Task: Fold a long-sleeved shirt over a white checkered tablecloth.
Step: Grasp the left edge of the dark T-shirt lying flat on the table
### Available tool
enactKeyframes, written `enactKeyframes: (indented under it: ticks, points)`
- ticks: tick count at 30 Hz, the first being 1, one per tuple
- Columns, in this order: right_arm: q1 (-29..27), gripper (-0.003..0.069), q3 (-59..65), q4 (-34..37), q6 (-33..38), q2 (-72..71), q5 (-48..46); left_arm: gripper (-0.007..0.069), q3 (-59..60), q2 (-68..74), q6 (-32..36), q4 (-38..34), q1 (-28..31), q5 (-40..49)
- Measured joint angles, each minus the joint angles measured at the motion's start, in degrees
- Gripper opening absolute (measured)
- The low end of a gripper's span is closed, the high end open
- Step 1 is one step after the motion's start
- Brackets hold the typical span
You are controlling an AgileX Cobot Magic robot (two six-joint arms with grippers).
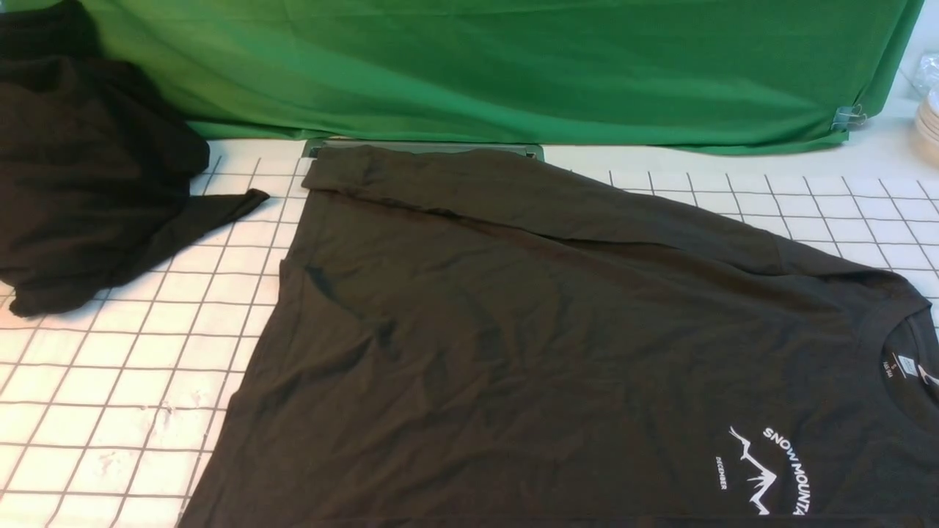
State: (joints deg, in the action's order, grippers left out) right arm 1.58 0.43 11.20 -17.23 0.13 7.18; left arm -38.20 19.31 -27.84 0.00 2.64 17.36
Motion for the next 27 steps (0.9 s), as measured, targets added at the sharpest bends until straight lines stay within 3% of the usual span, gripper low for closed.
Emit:
enactKeyframes:
  ticks: [3,5,6,10,13,16,23,27]
  points:
    - [0.0,0.0242,0.0,0.7,-3.1,0.0,4.7,0.0003,-9.8,13.1,12.1,-4.3,0.0,21.3]
    - [0.0,0.0242,0.0,0.9,-3.7,0.0,6.0,0.0003,-11.8,18.4,17.4,-7.7,0.0,29.1]
    - [0.0,0.0242,0.0,1.0,-4.4,0.0,7.3,0.0003,-12.4,26.3,24.3,-12.4,0.0,36.1]
    - [0.1,0.0237,0.0,1.1,-6.8,0.0,8.7,0.0001,-8.2,38.0,32.6,-18.4,-0.3,39.4]
    - [0.9,0.0174,-1.2,1.2,-7.5,0.0,3.0,-0.0003,-4.4,42.7,33.7,-17.9,-2.3,38.5]
    - [4.2,0.0041,-8.5,1.3,-1.7,2.8,-13.5,-0.0006,-0.4,46.8,32.2,-15.1,-8.6,36.5]
    - [13.0,0.0009,-28.9,1.2,13.6,24.0,-35.9,-0.0006,0.5,54.5,21.5,-2.7,-23.8,33.6]
    - [16.6,0.0009,-37.8,1.2,20.3,36.1,-45.7,0.0019,0.5,58.1,20.2,0.0,-26.5,30.0]
